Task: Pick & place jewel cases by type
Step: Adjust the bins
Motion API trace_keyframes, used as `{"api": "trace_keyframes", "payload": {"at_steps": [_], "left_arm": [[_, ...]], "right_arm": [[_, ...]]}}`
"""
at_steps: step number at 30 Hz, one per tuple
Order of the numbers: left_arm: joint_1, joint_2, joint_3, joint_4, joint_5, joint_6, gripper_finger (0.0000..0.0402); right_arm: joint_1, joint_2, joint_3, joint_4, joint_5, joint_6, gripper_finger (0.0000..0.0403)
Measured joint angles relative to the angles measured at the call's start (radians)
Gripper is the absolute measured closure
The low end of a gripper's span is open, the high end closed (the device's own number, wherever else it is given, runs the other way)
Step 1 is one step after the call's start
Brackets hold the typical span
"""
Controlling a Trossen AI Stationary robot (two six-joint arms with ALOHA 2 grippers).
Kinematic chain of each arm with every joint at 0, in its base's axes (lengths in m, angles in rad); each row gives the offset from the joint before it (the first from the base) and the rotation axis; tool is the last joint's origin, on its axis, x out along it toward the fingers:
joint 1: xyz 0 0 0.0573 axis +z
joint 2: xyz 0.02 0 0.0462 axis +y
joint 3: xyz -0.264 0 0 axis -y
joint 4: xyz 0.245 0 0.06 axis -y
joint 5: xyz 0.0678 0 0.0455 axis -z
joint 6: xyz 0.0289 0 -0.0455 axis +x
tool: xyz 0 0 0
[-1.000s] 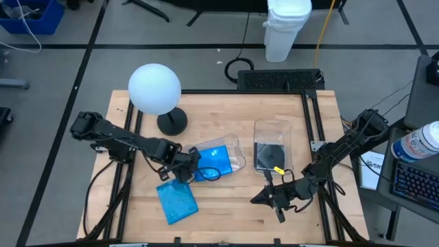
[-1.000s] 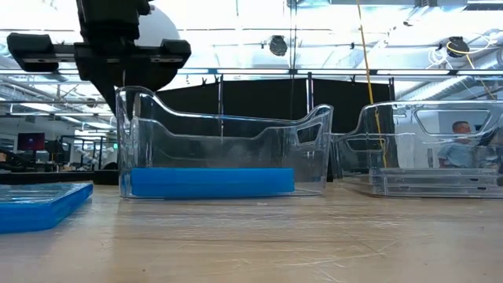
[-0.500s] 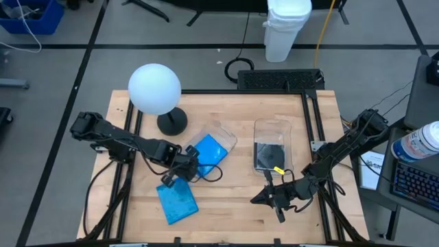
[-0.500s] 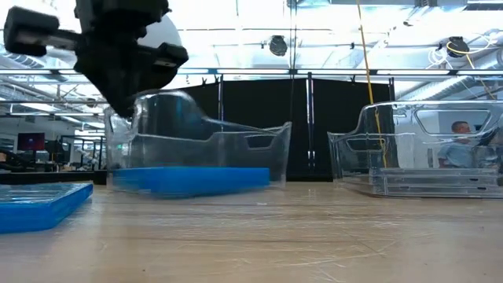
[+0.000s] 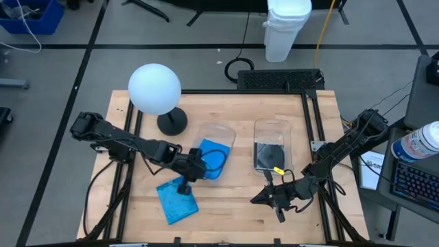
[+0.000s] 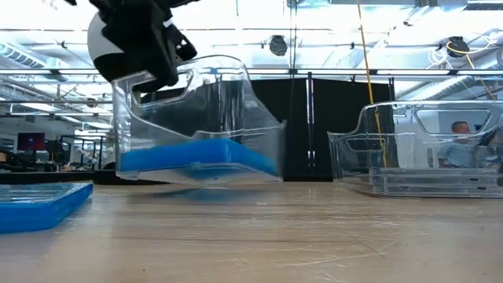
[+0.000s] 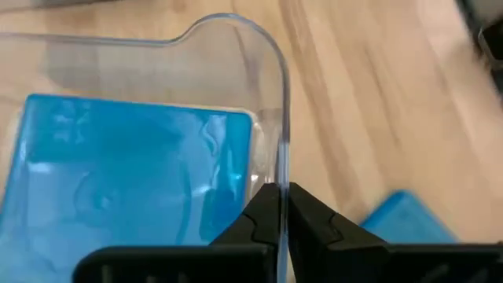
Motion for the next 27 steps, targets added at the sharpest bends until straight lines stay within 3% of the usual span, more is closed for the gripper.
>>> {"api": "trace_keyframes", "payload": {"at_steps": [6,13,18,23,27], "left_arm": [[-0.019,0.064,0.000,0.095,-0.010,-0.150,0.0387],[-0.027,0.172,0.018,0.170,0.032,-0.134,0.0394],[-0.021,0.203,0.065,0.194,-0.007,-0.167,0.0381],[-0.006,0.213,0.117,0.199,-0.074,-0.243,0.0394],[0.012,0.224,0.123,0.225,-0.070,-0.316,0.0383]], "right_arm": [[0.000,0.000,0.000,0.003,0.000,-0.010,0.0396],[0.000,0.000,0.001,0.013,-0.002,-0.015,0.0396],[0.000,0.000,0.001,0.016,-0.002,-0.021,0.0397],[0.000,0.000,0.001,0.015,-0.003,-0.021,0.0396],[0.000,0.000,0.001,0.010,-0.003,-0.016,0.0397]]}}
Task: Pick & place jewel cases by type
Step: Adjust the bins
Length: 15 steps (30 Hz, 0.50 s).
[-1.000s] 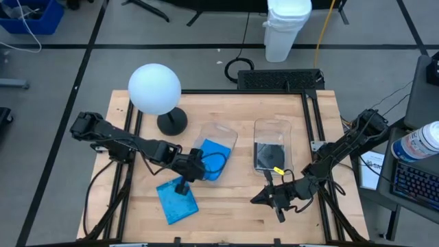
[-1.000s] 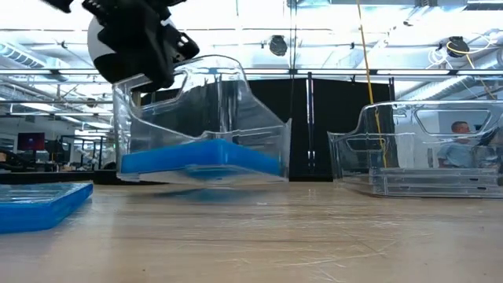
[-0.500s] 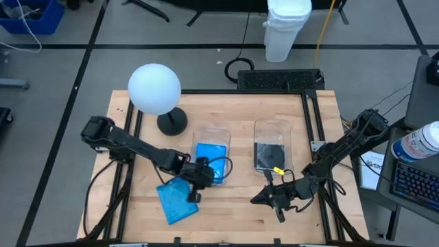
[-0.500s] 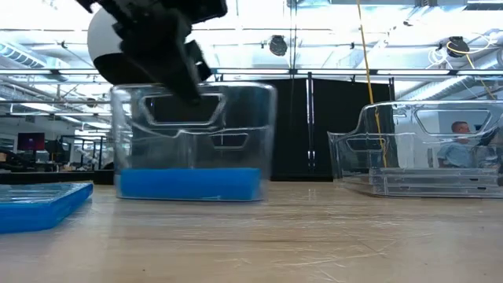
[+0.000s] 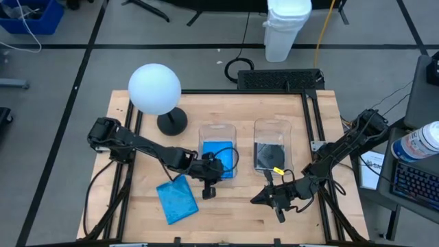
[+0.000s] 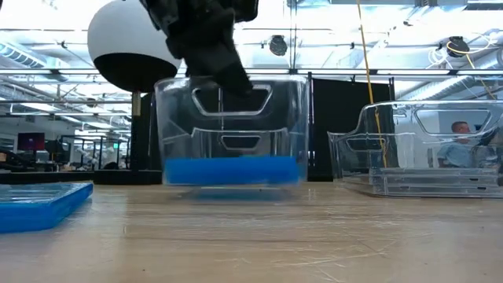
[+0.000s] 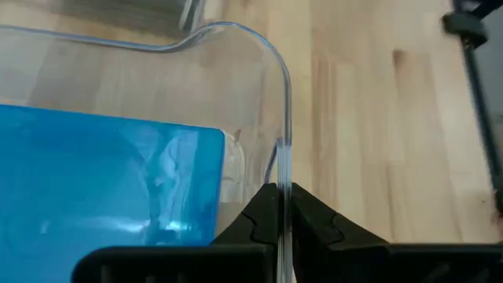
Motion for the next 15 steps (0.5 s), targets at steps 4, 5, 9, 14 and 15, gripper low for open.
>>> {"api": "trace_keyframes", "payload": {"at_steps": [4,5,9,14,15], "left_arm": [[0.014,0.011,0.000,0.006,-0.009,-0.003,0.0392],[0.016,0.016,0.001,0.007,-0.009,-0.003,0.0394],[0.024,0.044,-0.001,0.018,-0.011,-0.003,0.0383],[0.038,0.067,0.003,0.034,0.036,0.009,0.0384],[0.038,0.069,0.003,0.034,0.043,0.018,0.0387]], "right_arm": [[0.000,0.000,0.000,-0.002,0.000,0.005,0.0397],[0.000,0.000,0.000,-0.002,0.000,0.006,0.0397],[0.000,0.000,0.000,-0.009,0.000,0.007,0.0397],[0.000,0.000,0.000,-0.009,-0.001,0.005,0.0397],[0.000,0.000,0.000,-0.008,0.000,0.002,0.0397]]}}
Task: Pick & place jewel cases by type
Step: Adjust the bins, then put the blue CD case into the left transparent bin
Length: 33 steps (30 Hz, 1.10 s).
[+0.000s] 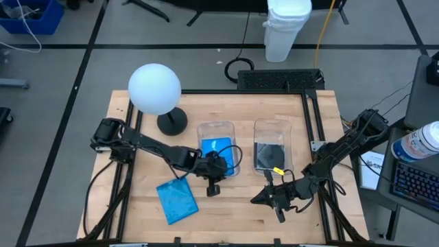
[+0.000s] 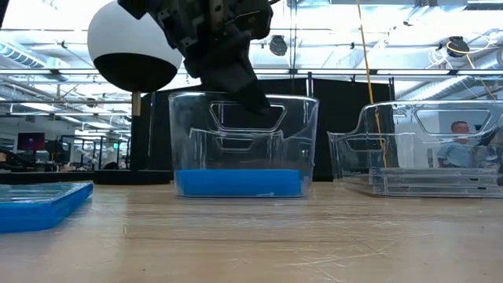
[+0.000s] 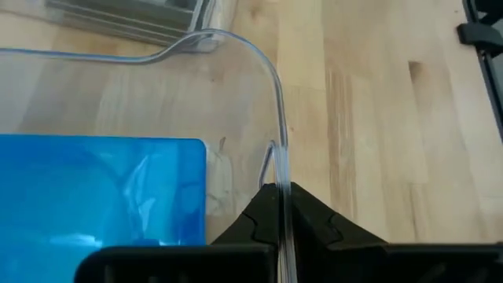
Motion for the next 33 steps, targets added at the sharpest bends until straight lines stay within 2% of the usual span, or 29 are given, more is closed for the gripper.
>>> {"api": "trace_keyframes", "payload": {"at_steps": [4,6,10,16,18,20,22,27,29,33], "left_arm": [[-0.001,-0.007,-0.001,-0.005,0.005,0.055,0.0387],[-0.004,-0.010,-0.002,-0.007,0.017,0.089,0.0370],[-0.011,-0.011,-0.002,-0.045,0.056,0.148,0.0308],[-0.010,-0.013,0.006,-0.043,0.056,0.153,0.0212],[-0.011,-0.021,0.021,-0.075,0.055,0.203,0.0187],[-0.015,-0.028,0.060,-0.134,0.054,0.290,0.0166],[-0.024,-0.053,0.109,-0.264,0.052,0.355,0.0148],[-0.063,-0.120,0.238,-0.595,0.071,0.364,0.0121],[-0.097,-0.159,0.233,-0.698,0.086,0.355,0.0121],[-0.194,-0.242,0.140,-0.735,0.094,0.315,0.0135]], "right_arm": [[0.000,0.000,0.000,0.000,0.000,-0.008,0.0397],[0.000,0.000,0.000,0.000,0.000,-0.009,0.0397],[0.000,0.000,0.000,0.000,0.000,-0.010,0.0397],[0.000,0.000,0.000,0.004,0.000,-0.009,0.0397],[0.000,0.000,0.000,0.008,0.000,-0.009,0.0397],[0.000,0.000,0.000,0.015,0.000,-0.009,0.0397],[0.000,0.000,0.000,0.020,0.000,-0.010,0.0397],[0.000,0.000,0.000,0.022,0.000,-0.010,0.0397],[0.000,0.000,-0.001,0.015,0.000,-0.009,0.0397],[0.000,0.000,-0.001,0.012,0.000,-0.008,0.0397]]}}
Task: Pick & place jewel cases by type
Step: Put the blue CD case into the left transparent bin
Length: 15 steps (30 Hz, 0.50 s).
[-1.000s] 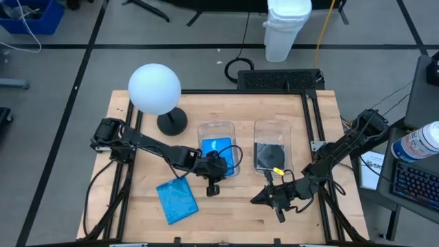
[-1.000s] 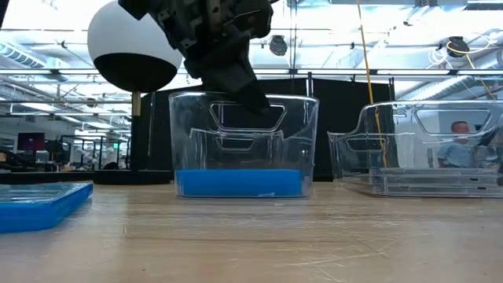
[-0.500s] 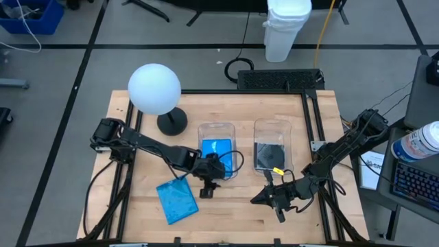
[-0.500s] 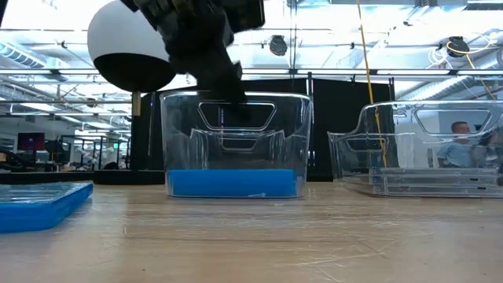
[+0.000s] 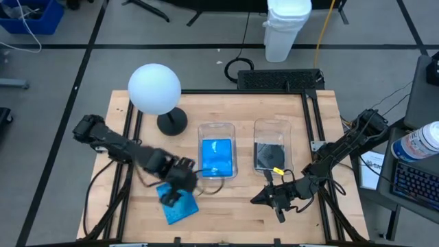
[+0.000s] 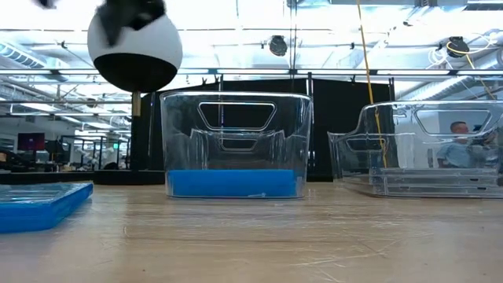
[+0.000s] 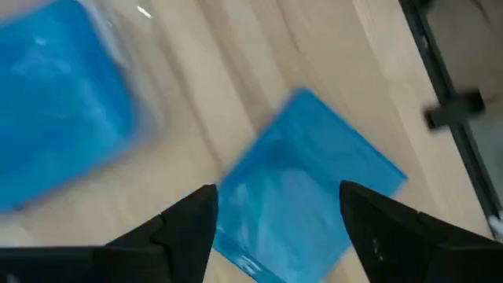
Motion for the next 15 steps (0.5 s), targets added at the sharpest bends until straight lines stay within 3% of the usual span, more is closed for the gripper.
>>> {"api": "trace_keyframes", "payload": {"at_steps": [2,5,8,11,15], "left_arm": [[-0.069,-0.045,-0.084,0.057,-0.007,-0.023,0.0150],[-0.213,-0.109,-0.246,0.307,-0.028,-0.051,0.0189],[-0.333,-0.152,-0.367,0.498,-0.159,-0.121,0.0244],[-0.415,-0.167,-0.439,0.577,-0.289,-0.223,0.0306],[-0.517,-0.166,-0.503,0.653,-0.366,-0.296,0.0386]], "right_arm": [[0.000,0.000,0.000,0.000,0.000,0.007,0.0397],[0.000,0.000,0.000,0.003,0.000,0.022,0.0397],[0.000,0.000,0.000,0.005,0.000,0.035,0.0397],[0.000,0.000,0.000,0.013,0.000,0.048,0.0397],[-0.003,0.011,0.000,0.060,0.001,0.049,0.0396]]}}
